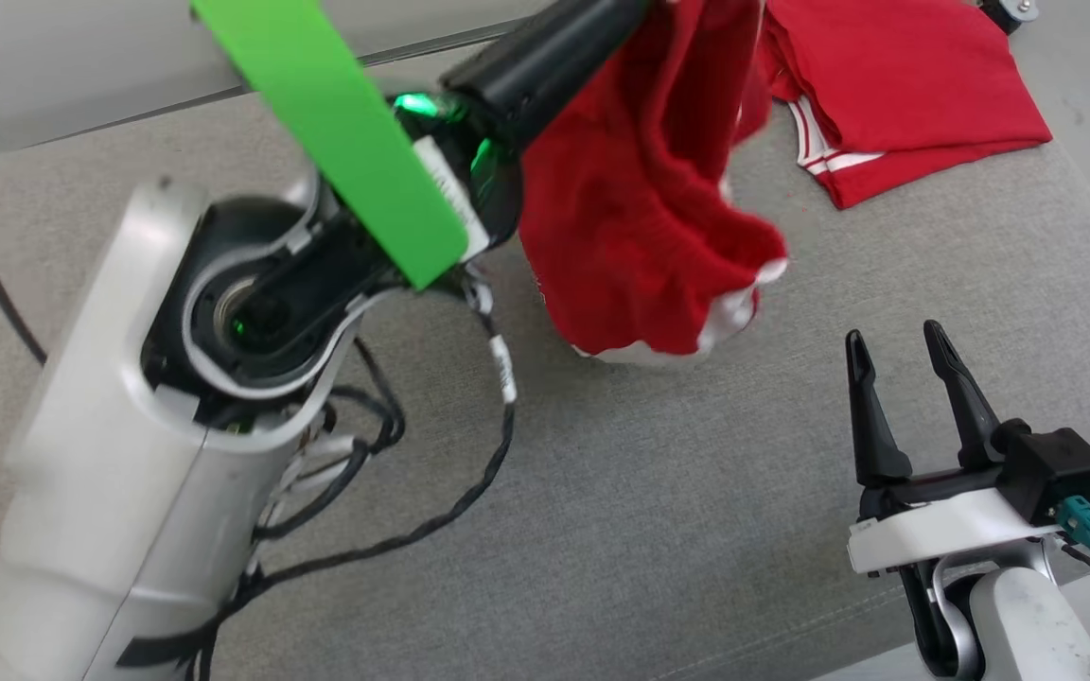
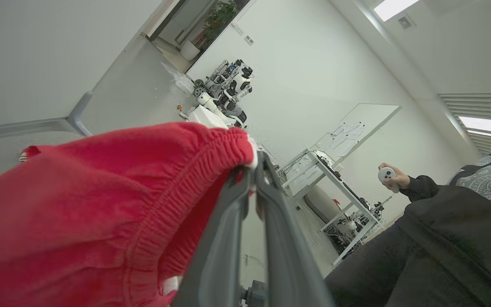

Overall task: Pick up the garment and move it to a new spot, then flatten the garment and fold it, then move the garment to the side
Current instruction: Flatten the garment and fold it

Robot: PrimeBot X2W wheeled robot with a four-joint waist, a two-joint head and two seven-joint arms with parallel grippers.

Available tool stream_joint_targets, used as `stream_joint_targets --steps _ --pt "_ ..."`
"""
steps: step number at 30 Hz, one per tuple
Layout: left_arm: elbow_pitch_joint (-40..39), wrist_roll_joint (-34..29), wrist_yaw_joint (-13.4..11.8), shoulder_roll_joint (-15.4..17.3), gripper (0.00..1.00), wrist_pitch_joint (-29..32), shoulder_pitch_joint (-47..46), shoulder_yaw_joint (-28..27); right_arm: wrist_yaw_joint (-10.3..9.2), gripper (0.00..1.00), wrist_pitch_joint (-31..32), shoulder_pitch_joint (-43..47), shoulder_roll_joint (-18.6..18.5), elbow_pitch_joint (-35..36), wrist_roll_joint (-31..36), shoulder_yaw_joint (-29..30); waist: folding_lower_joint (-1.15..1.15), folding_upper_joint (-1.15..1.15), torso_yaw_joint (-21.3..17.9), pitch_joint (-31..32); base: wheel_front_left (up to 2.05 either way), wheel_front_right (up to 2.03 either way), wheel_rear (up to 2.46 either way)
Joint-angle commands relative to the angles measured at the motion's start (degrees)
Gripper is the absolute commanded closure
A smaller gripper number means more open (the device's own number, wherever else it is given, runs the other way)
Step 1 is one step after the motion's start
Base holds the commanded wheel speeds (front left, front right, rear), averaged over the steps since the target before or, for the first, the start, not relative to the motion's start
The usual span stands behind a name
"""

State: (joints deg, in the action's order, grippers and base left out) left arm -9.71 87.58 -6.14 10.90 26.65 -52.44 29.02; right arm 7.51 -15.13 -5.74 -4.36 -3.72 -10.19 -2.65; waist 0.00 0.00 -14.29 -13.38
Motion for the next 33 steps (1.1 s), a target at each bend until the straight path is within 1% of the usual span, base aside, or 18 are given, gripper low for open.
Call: stream_joint_targets --steps 1,4,5,6,9,11,12,14,16,19,21,26,28,31,32,33 --pt "-1.1 -0.7 -0.6 2.3 1.00 -0.3 3.9 -0.1 -0.06 0.00 0.0 0.7 -0.7 0.1 0.0 -0.1 0.00 0.00 2.7 -0.7 0.00 0.00 0.00" --pt "-3.2 -0.9 -1.6 5.7 1.00 -2.3 11.6 -1.3 -0.06 0.00 0.0 1.3 -2.4 -0.3 -0.8 -0.4 0.00 0.00 5.5 -1.9 0.00 0.00 0.00" --pt "-3.3 -0.6 -1.7 6.5 1.00 -3.1 14.3 -1.9 -0.06 0.00 0.0 1.4 -2.9 -0.5 -1.3 -0.8 0.00 0.00 6.3 -2.1 0.00 0.00 0.00" --pt "-3.2 -0.8 -1.3 7.8 1.00 -3.9 17.1 -2.3 -0.06 0.00 0.0 1.5 -3.5 -0.8 -2.3 -1.3 0.00 0.00 7.3 -2.5 0.00 0.00 0.00" --pt "-1.7 -2.3 1.2 10.4 1.00 -6.1 23.6 -2.8 -0.06 0.00 0.0 1.3 -4.4 -2.5 -7.9 -3.4 0.00 0.00 9.6 -3.4 0.00 0.00 0.00" --pt "-0.2 -5.7 3.9 12.2 1.00 -8.6 26.5 -2.6 -0.06 0.00 0.0 0.5 -5.2 -3.6 -12.9 -5.0 0.00 0.00 10.8 -4.0 0.00 0.00 0.00" --pt "0.7 -6.9 5.3 12.5 1.00 -10.2 28.1 -2.4 -0.06 0.00 0.0 0.1 -5.3 -4.1 -16.5 -6.2 0.00 0.00 11.5 -4.4 0.00 0.00 0.00" --pt "2.3 -9.0 7.6 12.8 1.00 -12.7 30.0 -2.1 -0.04 0.00 0.0 -0.1 -6.9 -4.8 -22.5 -9.9 0.00 0.00 12.7 -5.2 0.00 0.00 0.00" --pt "3.8 -10.4 9.4 12.2 1.00 -15.0 31.2 -2.1 -0.04 0.00 0.0 0.1 -9.0 -5.0 -29.1 -14.3 0.00 0.00 13.8 -5.9 0.00 0.00 0.00" --pt "5.8 -11.2 11.0 11.2 1.00 -17.5 32.6 -2.0 -0.04 0.00 0.0 1.0 -12.8 -4.9 -36.0 -19.2 0.00 0.00 15.0 -6.3 0.00 0.00 0.00" --pt "7.0 -11.5 11.7 10.8 1.00 -18.6 33.0 -2.0 -0.04 0.00 0.0 1.8 -15.1 -4.9 -38.4 -21.2 0.00 0.00 15.3 -6.3 0.00 0.00 0.00" --pt "8.9 -11.1 12.7 10.1 1.00 -20.3 33.4 -2.1 -0.05 0.00 0.1 2.9 -18.8 -5.1 -45.4 -26.8 0.00 0.00 15.6 -6.0 0.00 0.00 0.00" --pt "9.3 -10.9 13.0 10.0 1.00 -20.7 33.4 -2.0 -0.05 0.00 0.1 2.1 -19.4 -5.0 -47.3 -28.8 0.00 0.00 15.6 -5.8 0.00 0.00 0.00" --pt "9.9 -10.9 13.2 10.1 1.00 -20.9 33.4 -1.8 -0.05 0.00 0.1 0.9 -20.2 -5.0 -48.2 -29.8 0.00 0.00 15.7 -5.6 0.00 0.00 0.00" --pt "10.0 -10.9 13.2 10.2 1.00 -21.0 33.5 -1.8 -0.05 0.04 0.1 0.6 -20.3 -4.9 -48.0 -29.9 0.00 0.00 15.8 -5.5 0.00 0.00 0.00" --pt "10.2 -10.9 13.3 10.3 1.00 -21.0 33.5 -1.7 -0.05 0.15 0.1 0.6 -20.4 -4.9 -47.8 -30.0 0.00 0.00 15.8 -5.4 0.00 0.00 0.00"
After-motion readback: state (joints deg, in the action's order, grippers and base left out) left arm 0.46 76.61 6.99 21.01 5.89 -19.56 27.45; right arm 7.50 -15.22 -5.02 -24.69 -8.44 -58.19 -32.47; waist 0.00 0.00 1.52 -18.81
